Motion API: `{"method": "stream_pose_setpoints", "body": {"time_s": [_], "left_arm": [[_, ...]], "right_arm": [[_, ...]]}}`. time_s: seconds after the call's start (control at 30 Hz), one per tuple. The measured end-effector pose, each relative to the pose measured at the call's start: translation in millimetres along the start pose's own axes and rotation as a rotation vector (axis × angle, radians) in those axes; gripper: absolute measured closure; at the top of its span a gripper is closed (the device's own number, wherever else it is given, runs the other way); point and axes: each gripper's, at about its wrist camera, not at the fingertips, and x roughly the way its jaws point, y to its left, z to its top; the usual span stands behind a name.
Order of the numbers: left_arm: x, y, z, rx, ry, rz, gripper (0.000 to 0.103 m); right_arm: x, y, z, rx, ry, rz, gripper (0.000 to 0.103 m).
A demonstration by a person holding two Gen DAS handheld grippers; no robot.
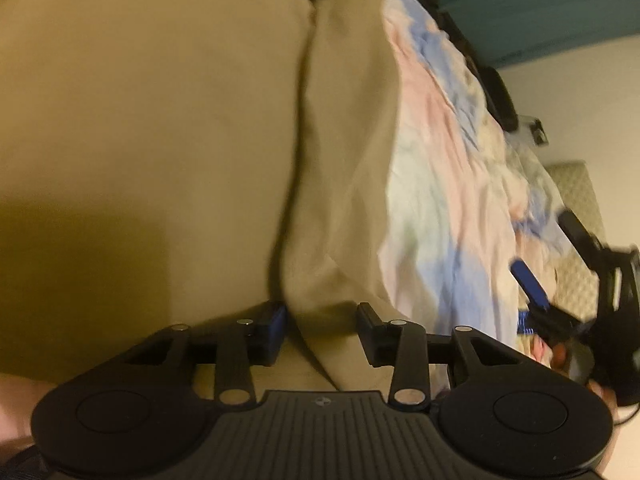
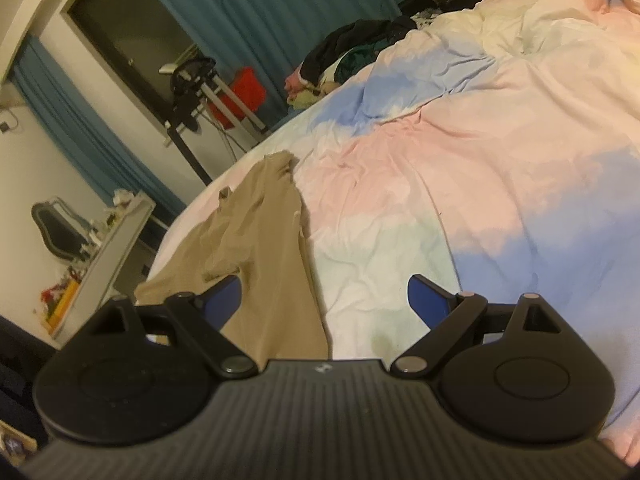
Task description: Fold clothes
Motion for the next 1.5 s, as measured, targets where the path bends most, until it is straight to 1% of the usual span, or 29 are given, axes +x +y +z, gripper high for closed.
{"method": "stream_pose_setpoints", "body": {"time_s": [0.03,0.1,0.13,0.27,0.37,0.4,0.47,0.53,0.63,0.73,0.8,0.83,0.87,0.93,0.97,1.0,1.03,1.1,1.17,1.23,1.27,1.33,1.5], "left_arm": [[1,-2,-1,0.011,0.007,-0.004,0.064],[3,-5,-2,0.030,0.028,-0.003,0.083],[2,-6,-1,0.041,0.044,-0.005,0.099],[-20,-16,6,0.084,0.042,-0.030,0.101],[-40,-21,14,0.087,0.054,-0.020,0.101],[-46,-20,16,0.094,0.058,0.000,0.101],[-47,-22,19,0.118,0.063,0.066,0.101],[-40,-19,15,0.153,0.073,0.152,0.101],[-26,-17,4,0.238,0.077,0.283,0.100],[-22,-25,-5,0.302,0.037,0.317,0.098],[-31,-32,-7,0.335,-0.016,0.326,0.087],[-38,-37,-8,0.358,-0.056,0.332,0.070],[-45,-42,-10,0.381,-0.096,0.338,0.050],[-63,-56,-11,0.421,-0.194,0.341,0.035],[-70,-63,-11,0.441,-0.245,0.343,0.029],[-78,-70,-11,0.459,-0.296,0.344,0.026],[-84,-78,-11,0.480,-0.345,0.348,0.019],[-95,-97,-13,0.528,-0.441,0.354,0.014],[-100,-113,-16,0.565,-0.523,0.351,0.003],[-100,-122,-19,0.568,-0.589,0.332,0.000],[-100,-123,-20,0.559,-0.607,0.312,0.000],[-100,-116,-25,0.539,-0.610,0.285,0.000],[-106,-105,-42,0.553,-0.678,0.336,0.000]], "right_arm": [[2,1,-1,-0.006,0.008,0.000,0.012],[4,4,-2,-0.018,0.020,-0.001,0.012],[5,5,-3,-0.024,0.026,-0.001,0.012],[6,8,-5,-0.045,0.039,-0.001,0.012],[6,8,-5,-0.053,0.039,0.000,0.012],[7,9,-5,-0.055,0.039,0.000,0.012],[7,10,-5,-0.062,0.040,0.001,0.012],[7,11,-5,-0.072,0.040,0.002,0.012],[5,14,-6,-0.098,0.034,-0.002,0.012],[2,20,-7,-0.135,0.024,0.000,0.012],[-2,24,-8,-0.165,0.013,0.005,0.012],[-3,27,-9,-0.180,0.005,0.008,0.012],[-6,30,-9,-0.194,-0.007,0.014,0.012],[-12,35,-10,-0.225,-0.037,0.027,0.012],[-15,37,-10,-0.238,-0.051,0.033,0.012],[-18,40,-11,-0.250,-0.065,0.041,0.012],[-22,42,-11,-0.259,-0.080,0.050,0.012],[-28,46,-12,-0.272,-0.108,0.067,0.012],[-35,49,-14,-0.284,-0.137,0.080,0.012],[-40,53,-17,-0.305,-0.166,0.083,0.012],[-41,56,-19,-0.318,-0.177,0.084,0.012],[-44,62,-23,-0.346,-0.197,0.084,0.012],[-47,71,-30,-0.399,-0.236,0.071,0.012]]}}
